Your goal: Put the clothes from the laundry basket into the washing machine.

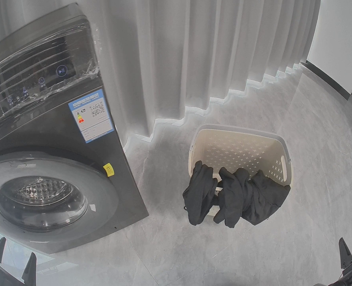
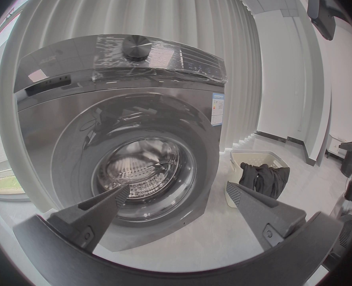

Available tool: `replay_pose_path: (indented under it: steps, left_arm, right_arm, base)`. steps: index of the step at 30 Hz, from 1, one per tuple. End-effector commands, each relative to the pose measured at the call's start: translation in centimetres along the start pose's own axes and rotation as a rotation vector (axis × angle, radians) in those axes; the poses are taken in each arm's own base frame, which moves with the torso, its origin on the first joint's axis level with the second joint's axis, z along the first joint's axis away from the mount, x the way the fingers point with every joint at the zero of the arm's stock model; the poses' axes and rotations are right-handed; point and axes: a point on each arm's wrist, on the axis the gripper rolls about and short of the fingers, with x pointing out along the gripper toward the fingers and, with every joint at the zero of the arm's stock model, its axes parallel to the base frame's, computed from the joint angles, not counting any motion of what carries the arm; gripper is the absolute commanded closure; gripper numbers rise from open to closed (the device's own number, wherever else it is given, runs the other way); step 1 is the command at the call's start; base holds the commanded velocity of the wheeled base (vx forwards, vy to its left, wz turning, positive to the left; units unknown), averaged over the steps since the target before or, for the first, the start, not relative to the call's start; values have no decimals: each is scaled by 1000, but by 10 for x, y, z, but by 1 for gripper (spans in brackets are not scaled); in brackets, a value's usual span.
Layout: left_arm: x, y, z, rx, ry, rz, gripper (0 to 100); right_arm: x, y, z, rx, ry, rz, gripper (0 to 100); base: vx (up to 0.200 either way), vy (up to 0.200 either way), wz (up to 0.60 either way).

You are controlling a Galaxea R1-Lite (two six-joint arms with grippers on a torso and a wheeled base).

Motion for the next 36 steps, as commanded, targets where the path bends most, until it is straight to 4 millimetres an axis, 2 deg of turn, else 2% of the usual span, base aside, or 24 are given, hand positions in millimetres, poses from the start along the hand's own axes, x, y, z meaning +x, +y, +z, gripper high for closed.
replay_pose_path:
  steps: [1,13,25,31,36]
  left_arm:
    - [0,0,-5,-1,1,0,0]
    - [0,0,-5,0,1,0,0]
    - [0,0,-5,0,1,2,0]
    - [0,0,-5,0,1,2,0]
    - [0,0,-5,0,1,2,0]
  right_arm:
    - [1,0,-5,0,13,1,0]
    - [1,0,-5,0,13,1,0]
    - [1,0,-5,0,13,1,0]
    - [1,0,-5,0,13,1,0]
    - [1,0,-5,0,13,1,0]
  base:
    - [0,0,0]
    - [0,-200,0]
    - [0,0,0]
    - [0,-200,0]
    - [0,0,0]
